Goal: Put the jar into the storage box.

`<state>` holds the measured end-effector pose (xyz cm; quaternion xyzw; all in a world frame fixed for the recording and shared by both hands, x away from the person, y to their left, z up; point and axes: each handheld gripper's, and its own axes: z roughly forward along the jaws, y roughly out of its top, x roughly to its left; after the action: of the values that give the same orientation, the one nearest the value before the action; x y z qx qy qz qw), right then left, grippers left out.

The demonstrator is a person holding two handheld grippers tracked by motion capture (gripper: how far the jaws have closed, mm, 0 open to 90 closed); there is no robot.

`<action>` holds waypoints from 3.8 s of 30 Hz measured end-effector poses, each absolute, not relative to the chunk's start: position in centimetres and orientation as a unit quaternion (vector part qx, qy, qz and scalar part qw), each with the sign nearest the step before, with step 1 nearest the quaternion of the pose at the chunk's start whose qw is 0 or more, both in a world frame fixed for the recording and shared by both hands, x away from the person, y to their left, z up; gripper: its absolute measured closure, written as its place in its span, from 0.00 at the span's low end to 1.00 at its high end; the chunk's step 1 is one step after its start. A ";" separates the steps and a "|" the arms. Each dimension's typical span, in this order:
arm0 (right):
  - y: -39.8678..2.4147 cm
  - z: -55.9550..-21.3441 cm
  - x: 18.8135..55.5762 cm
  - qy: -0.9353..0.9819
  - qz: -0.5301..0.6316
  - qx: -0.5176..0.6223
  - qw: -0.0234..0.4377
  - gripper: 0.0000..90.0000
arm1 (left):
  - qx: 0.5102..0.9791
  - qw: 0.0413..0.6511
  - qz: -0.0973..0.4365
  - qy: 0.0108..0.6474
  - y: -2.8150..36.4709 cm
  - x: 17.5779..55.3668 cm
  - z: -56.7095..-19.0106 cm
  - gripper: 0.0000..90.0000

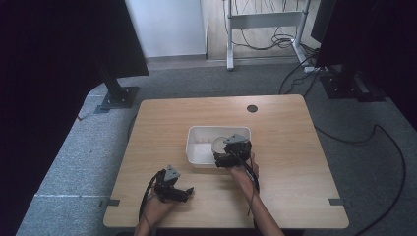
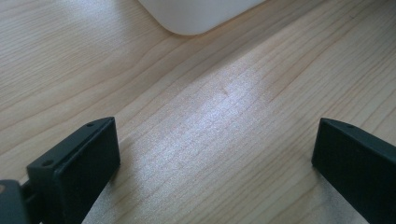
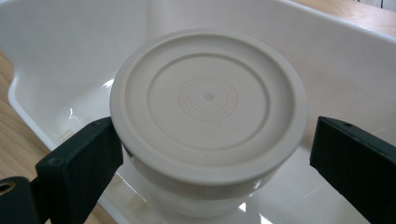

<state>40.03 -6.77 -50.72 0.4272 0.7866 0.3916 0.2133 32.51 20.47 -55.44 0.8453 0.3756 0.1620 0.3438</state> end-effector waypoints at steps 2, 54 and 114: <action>-6.9 -50.6 39.9 0.787 0.391 0.426 0.213 0.02 | 0.845 0.344 0.162 0.375 20.5 32.5 -55.4 0.01; -10.3 -49.0 35.6 0.797 0.405 0.392 0.217 0.03 | 0.845 0.344 0.162 0.376 20.5 32.5 -55.4 0.01; -17.2 -50.7 31.1 0.791 0.396 0.411 0.221 0.02 | 0.845 0.344 0.162 0.375 20.5 32.5 -55.4 0.01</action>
<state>31.09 -17.16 -50.69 0.4113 0.7909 0.3955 0.2211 32.51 20.47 -55.44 0.8452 0.3754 0.1623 0.3440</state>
